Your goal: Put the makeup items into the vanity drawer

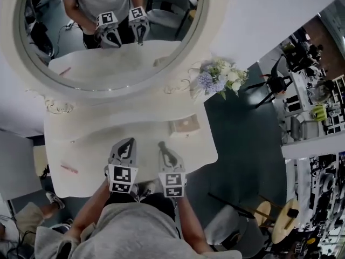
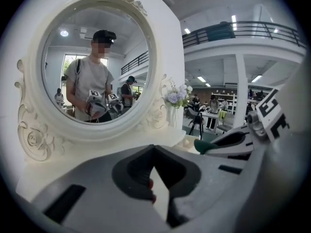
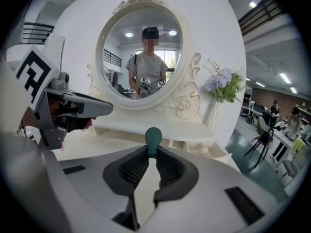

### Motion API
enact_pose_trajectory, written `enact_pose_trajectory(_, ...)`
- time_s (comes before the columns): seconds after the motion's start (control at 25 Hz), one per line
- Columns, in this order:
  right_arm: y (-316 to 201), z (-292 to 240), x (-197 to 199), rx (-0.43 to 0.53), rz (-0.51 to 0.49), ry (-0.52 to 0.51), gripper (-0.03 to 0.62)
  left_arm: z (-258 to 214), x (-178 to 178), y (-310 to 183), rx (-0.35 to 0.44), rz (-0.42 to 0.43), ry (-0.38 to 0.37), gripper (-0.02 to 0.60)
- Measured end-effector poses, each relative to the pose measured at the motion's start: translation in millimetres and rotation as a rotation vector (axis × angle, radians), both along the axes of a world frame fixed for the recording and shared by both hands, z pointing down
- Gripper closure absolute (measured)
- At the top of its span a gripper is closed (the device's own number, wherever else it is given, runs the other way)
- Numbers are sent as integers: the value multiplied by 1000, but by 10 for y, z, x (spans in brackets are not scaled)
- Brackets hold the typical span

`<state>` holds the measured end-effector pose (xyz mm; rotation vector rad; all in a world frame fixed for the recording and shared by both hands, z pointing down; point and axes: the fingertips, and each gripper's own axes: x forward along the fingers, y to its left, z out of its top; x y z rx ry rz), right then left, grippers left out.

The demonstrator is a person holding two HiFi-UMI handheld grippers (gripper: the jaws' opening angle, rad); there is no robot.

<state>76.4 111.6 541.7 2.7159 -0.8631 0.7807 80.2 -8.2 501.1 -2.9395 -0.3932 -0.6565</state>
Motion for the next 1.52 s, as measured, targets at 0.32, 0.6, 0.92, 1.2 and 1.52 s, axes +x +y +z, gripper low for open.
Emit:
enact_pose_trajectory(0.32, 404, -234, 99, -2, 117, 75, 536, -139, 147, 361, 12, 105, 55, 580)
enact_pose_trajectory(0.6, 828, -299, 293, 7, 171, 100, 536, -169, 230, 719, 11, 148, 63, 580)
enact_pose_trajectory(0.92, 1137, -218, 701, -18, 119, 98, 536, -134, 574, 995, 15, 96, 60, 580)
enact_pose_trajectory(1.2, 1250, -31, 1052, -31, 34, 70, 536, 7, 794, 1139, 11, 13, 24, 580)
enact_pose_trajectory(1.52, 1084, 253, 1295, -43, -81, 13, 535, 240, 855, 1060, 17, -88, -48, 580)
